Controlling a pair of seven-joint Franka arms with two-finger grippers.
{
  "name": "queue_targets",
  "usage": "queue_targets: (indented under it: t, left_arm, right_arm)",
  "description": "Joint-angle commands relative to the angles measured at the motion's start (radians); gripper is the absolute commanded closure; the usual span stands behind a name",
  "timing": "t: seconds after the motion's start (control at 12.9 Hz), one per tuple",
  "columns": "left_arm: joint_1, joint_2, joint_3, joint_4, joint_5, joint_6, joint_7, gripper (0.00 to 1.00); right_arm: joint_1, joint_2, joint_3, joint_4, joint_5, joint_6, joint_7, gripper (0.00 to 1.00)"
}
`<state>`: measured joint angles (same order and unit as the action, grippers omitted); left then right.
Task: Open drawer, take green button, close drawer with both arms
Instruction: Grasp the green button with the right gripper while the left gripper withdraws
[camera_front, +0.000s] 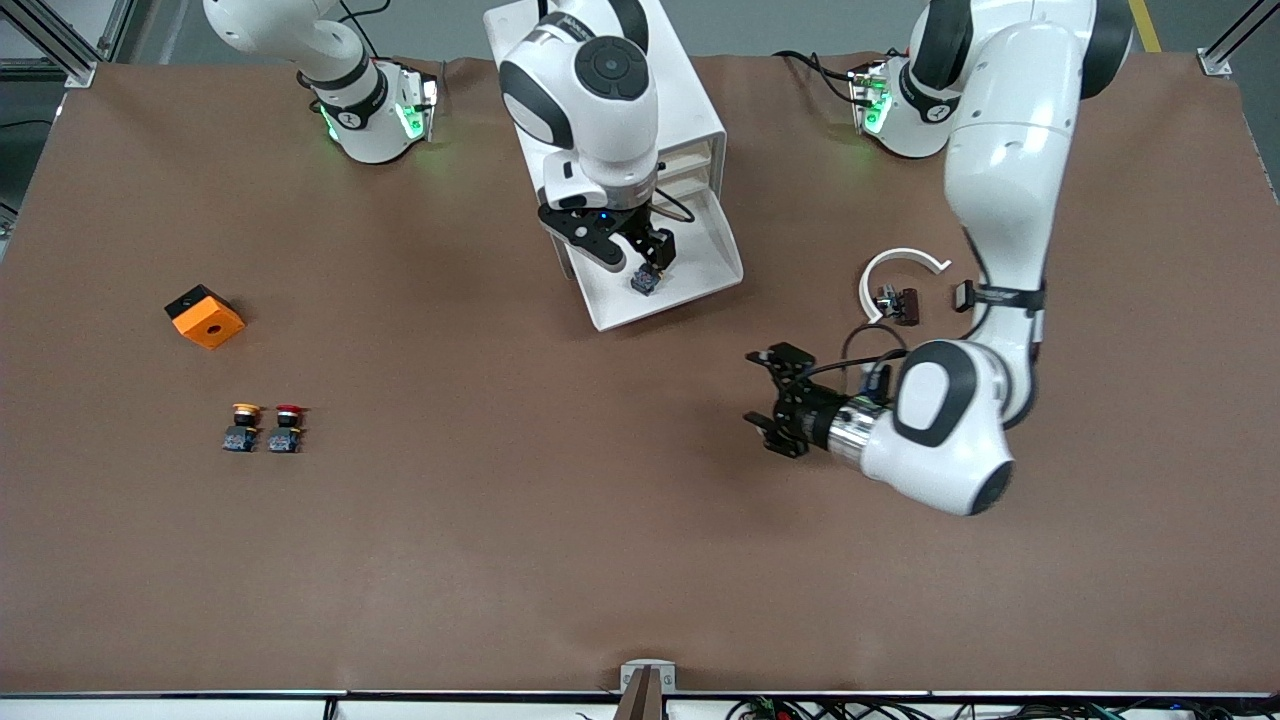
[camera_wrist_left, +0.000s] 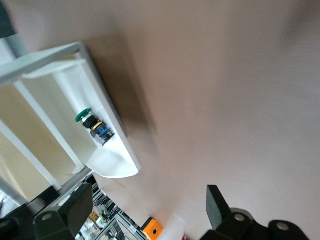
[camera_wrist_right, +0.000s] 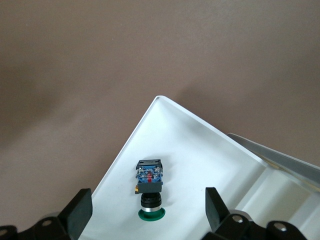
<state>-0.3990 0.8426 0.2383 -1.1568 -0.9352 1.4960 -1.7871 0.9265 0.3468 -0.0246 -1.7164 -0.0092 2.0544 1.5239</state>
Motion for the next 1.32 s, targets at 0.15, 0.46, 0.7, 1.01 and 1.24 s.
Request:
queue_targets:
  t: [0.15, 0.46, 0.7, 1.01, 1.24]
  left_arm:
    - [-0.011, -0.161, 0.117, -0.026, 0.148, -0.002, 0.294, 0.00]
    - [-0.003, -0.291, 0.121, -0.027, 0.390, -0.003, 0.535, 0.00]
    - [-0.015, -0.384, 0.116, -0.032, 0.598, -0.013, 0.804, 0.00]
    - [-0.017, -0.486, 0.113, -0.050, 0.742, -0.056, 1.066, 0.00]
    - [-0.017, -0.536, 0.108, -0.055, 0.803, -0.088, 1.170, 0.00]
  right_arm:
    - [0.054, 0.073, -0.014, 0.006, -0.054, 0.067, 0.036, 0.00]
    - [0.066, 0.118, -0.015, 0.006, -0.119, 0.128, 0.044, 0.00]
    - [0.069, 0.158, -0.015, 0.006, -0.170, 0.185, 0.032, 0.00]
    - [0.074, 0.195, -0.012, 0.004, -0.198, 0.185, 0.036, 0.00]
    - [0.077, 0.199, -0.011, 0.004, -0.187, 0.168, 0.042, 0.00]
